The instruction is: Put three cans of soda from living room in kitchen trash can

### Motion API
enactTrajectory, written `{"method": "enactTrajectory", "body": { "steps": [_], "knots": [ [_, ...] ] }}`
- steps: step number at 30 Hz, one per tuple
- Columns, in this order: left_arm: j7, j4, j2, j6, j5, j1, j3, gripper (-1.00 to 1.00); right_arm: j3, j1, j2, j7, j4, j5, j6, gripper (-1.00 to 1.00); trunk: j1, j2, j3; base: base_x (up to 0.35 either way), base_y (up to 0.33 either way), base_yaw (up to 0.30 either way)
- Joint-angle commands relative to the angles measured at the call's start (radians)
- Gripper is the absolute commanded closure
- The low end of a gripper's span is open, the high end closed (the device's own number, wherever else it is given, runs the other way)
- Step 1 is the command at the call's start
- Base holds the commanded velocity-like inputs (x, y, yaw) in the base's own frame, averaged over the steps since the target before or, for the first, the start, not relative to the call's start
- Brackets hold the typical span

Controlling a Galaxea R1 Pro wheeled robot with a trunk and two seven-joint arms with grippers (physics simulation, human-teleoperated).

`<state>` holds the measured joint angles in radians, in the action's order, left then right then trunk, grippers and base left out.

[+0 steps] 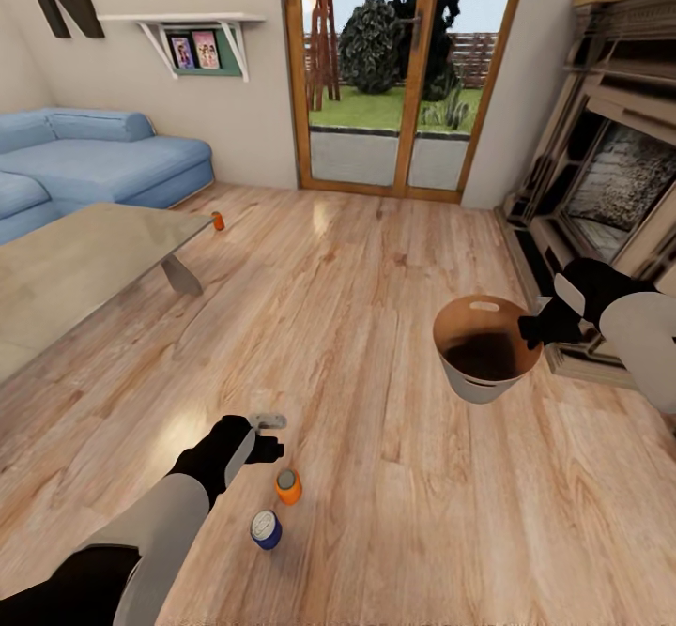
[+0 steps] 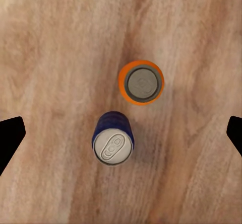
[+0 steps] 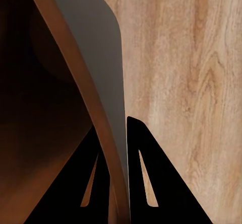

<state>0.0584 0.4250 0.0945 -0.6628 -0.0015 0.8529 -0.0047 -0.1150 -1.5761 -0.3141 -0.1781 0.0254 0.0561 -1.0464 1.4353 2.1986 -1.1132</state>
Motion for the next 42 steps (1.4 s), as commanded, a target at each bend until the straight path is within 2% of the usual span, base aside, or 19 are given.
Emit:
{"method": "enactTrajectory", "body": {
  "steps": [1,33,38,42],
  "knots": [
    [-0.002,0.0,0.0,0.0,0.0,0.0,0.0,-1.0,0.013,-0.001,0.0,-0.004,0.001,-0.016,-0.001,1.0,0.004,0.007,-0.005,0.0,0.0,0.0],
    [-0.002,0.0,0.0,0.0,0.003,0.0,0.0,-1.0,0.008,0.002,0.001,-0.003,0.001,-0.016,-0.001,1.0,0.126,0.231,-0.156,0.0,0.0,0.0],
    [0.002,0.003,-0.002,0.0,0.005,-0.001,0.0,-1.0,0.002,0.001,0.001,-0.003,0.002,-0.016,-0.001,1.0,0.126,0.231,-0.162,0.0,0.0,0.0],
    [0.003,0.001,-0.003,0.001,0.006,-0.001,0.0,-1.0,-0.033,0.0,0.004,-0.004,0.001,-0.016,-0.001,1.0,0.126,0.231,-0.163,0.0,0.0,0.0]
  ]
}}
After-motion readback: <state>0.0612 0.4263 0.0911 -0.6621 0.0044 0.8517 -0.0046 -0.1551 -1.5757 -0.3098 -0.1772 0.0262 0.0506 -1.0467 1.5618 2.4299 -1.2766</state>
